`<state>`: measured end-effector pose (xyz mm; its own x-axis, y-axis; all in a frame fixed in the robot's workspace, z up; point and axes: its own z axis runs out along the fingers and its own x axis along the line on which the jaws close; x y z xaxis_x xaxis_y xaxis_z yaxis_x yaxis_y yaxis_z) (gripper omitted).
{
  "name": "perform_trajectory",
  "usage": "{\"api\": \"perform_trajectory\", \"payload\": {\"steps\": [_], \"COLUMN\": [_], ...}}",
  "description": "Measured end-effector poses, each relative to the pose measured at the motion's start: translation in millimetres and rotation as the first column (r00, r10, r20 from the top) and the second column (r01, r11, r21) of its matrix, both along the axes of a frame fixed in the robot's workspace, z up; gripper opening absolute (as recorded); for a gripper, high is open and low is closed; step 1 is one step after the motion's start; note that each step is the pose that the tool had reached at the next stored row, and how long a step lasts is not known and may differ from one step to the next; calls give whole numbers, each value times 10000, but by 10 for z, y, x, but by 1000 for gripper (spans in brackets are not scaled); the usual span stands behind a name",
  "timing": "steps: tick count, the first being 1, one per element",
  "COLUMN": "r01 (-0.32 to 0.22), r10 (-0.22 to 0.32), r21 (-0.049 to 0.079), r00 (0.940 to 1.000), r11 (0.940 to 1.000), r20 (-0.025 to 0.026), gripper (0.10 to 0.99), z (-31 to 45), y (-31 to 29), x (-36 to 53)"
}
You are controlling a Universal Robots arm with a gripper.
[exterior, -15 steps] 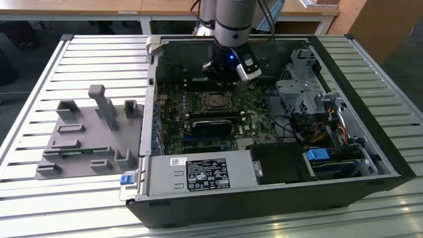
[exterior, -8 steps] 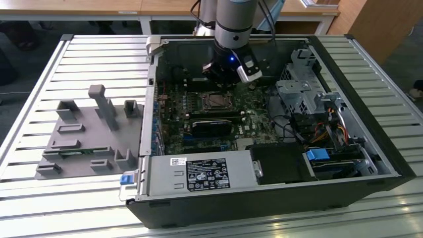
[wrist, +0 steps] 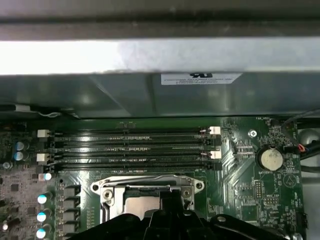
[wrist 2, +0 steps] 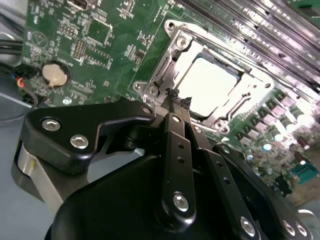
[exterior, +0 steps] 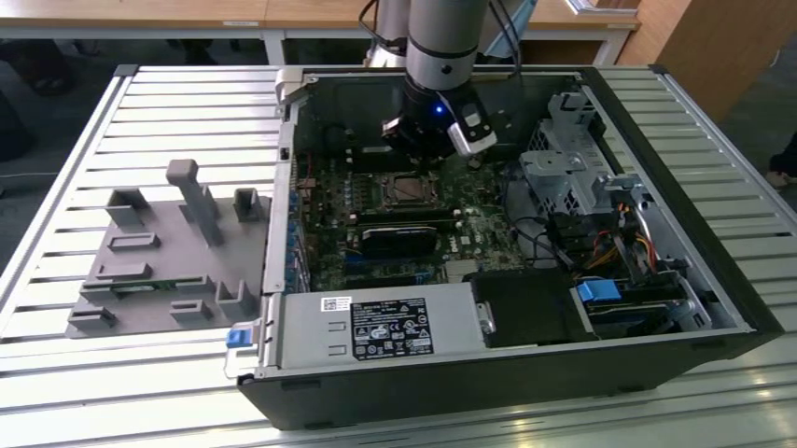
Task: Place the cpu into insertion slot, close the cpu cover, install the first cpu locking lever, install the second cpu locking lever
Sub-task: 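Install the second cpu locking lever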
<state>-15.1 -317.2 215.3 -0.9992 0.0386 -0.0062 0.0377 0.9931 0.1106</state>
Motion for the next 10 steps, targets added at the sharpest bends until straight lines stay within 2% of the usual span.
{"api": "perform_trajectory", "payload": {"steps": [6, 10], "r01": [-3, -3], "r10": [3, 3], "r21": [7, 7], "r00": [10000, 10000], "r11": [10000, 10000], "r20": [-1, 0], "gripper": [106, 106], "z": [183, 196], "y": [-6, -62], "x": [1, 1]}}
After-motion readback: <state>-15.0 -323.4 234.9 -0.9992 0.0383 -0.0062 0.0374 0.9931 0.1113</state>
